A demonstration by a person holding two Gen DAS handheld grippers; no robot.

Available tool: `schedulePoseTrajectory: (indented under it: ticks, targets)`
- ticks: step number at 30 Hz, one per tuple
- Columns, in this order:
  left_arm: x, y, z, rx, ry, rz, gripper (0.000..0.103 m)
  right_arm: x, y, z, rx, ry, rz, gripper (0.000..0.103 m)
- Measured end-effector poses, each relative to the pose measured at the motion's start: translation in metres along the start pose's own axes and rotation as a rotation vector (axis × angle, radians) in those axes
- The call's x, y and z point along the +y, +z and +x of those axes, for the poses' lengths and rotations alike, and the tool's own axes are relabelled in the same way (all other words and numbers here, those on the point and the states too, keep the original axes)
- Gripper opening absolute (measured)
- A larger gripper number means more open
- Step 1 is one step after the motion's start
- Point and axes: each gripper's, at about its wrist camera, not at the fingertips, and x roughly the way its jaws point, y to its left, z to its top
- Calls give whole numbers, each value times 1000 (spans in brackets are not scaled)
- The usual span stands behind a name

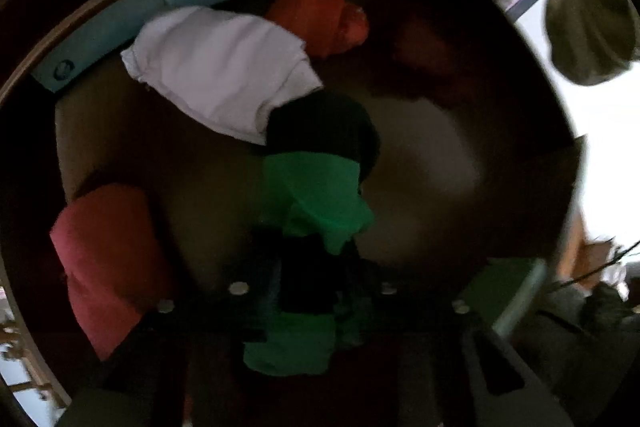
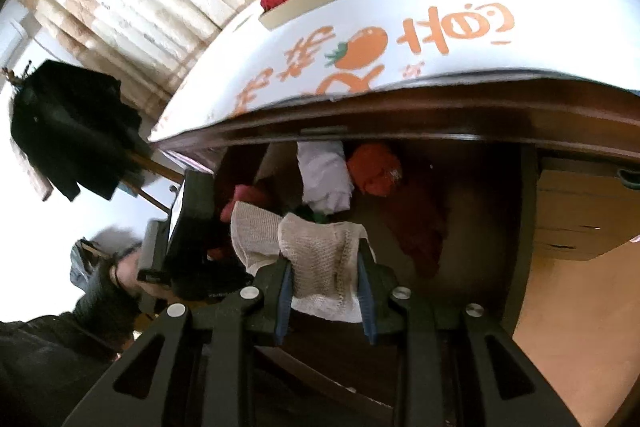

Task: Take underwear out of drawer
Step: 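Lift the green-black sock and beige sock out of the drawer over the tray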

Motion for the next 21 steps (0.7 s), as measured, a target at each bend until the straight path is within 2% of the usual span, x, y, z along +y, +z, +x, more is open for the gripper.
schedulePoseTrajectory:
  ticks: [4,8,12,16,19,21]
  targets:
    - [-1,-15,-29,-77,-80,11,19,2,9,-5,-39,40,24,31]
    - [-9,-25,-70,-193,-107,64,19,5,21,-12,-84,81,33,31]
    - [-12,-20,-114,-295,-165,72,19,9,36,-15,-121,153,62,31]
    - [-11,7,-153,-413,-194,71,19,23,62,-21,-186,152,27,31]
    - [-13,29,-180,-520,-135,98,19,33,89,-24,-257,129,-13,31]
    - [-12,58,-186,-566,-113,91,19,37,110,-23,-302,125,-30,31]
